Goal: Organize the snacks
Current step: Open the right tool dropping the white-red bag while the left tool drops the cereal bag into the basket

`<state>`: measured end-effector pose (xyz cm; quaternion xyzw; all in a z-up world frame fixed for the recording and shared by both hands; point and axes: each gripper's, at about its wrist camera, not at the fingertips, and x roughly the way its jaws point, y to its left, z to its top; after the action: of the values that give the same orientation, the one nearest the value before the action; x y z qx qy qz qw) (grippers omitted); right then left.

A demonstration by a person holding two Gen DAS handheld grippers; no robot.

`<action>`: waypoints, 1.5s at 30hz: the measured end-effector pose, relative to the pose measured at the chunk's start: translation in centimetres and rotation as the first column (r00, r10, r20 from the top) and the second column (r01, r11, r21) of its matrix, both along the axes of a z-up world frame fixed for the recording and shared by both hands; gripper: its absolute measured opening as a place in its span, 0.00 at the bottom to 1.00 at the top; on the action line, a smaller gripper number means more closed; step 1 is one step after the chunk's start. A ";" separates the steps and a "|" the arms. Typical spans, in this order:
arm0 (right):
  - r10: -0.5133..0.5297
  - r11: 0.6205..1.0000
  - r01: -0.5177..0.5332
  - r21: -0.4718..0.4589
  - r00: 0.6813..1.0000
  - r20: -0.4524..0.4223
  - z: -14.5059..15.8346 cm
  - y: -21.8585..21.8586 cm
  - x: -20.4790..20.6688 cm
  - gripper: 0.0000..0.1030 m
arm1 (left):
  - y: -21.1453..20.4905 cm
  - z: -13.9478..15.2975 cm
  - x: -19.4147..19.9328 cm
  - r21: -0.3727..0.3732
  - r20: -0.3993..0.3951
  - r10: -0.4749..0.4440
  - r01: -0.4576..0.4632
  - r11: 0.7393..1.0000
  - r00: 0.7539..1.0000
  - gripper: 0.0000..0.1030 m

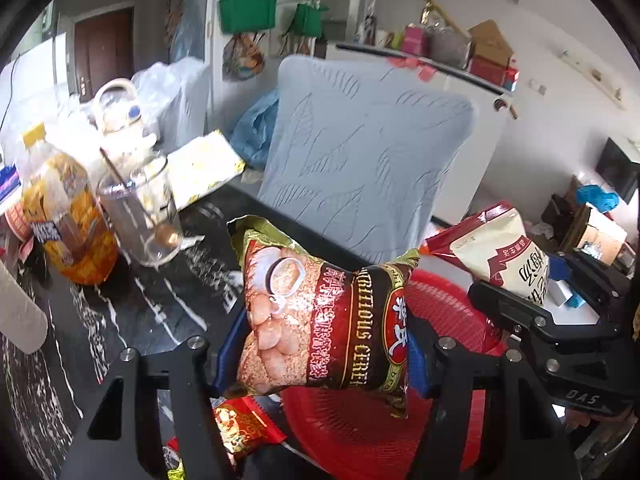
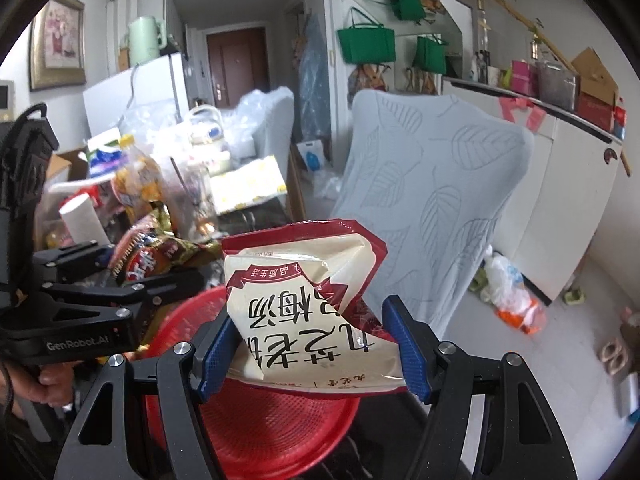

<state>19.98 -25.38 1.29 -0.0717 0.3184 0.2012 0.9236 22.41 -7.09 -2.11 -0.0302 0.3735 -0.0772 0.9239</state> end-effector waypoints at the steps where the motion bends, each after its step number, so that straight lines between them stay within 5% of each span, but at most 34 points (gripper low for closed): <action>1: -0.009 1.000 0.009 -0.018 1.000 0.000 -0.3 0.2 0.2 0.68 | 0.1 -0.3 0.2 0.003 -0.012 0.004 -0.004 1.000 1.000 0.62; 12: -0.016 0.994 0.010 -0.106 0.998 -0.062 -3.6 1.1 1.1 0.71 | -1.0 -2.3 1.2 0.065 -0.086 0.009 -0.003 0.998 0.996 0.62; 22: -0.016 0.992 0.008 -0.129 0.998 -0.064 -3.2 1.5 0.2 0.92 | -1.6 -2.5 1.3 0.098 -0.109 0.005 0.006 0.995 0.994 0.63; 29: -0.070 0.993 0.063 -0.101 0.996 -0.061 -2.1 0.1 -0.3 0.92 | -2.3 -2.6 1.3 0.103 -0.111 -0.016 0.027 0.994 0.994 0.64; 33: -0.097 0.992 0.092 -0.089 0.994 -0.053 -1.6 -0.5 -0.5 0.92 | -2.7 -3.0 1.5 0.106 -0.125 -0.031 0.044 0.993 0.992 0.76; 37: -0.111 0.990 0.105 -0.091 0.992 -0.064 -1.5 -0.8 -0.7 0.92 | -3.2 -3.2 1.8 0.156 -0.125 -0.013 0.033 0.987 0.992 0.76; 45: -0.135 0.990 0.130 -0.058 0.986 -0.097 -1.0 -1.2 -1.1 0.92 | -2.8 -1.7 0.9 0.126 -0.098 -0.011 0.023 0.992 0.995 0.77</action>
<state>18.89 -26.59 0.32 -0.0638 0.3738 0.1343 0.9155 23.34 -9.94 -3.77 0.0280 0.4224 -0.0595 0.9040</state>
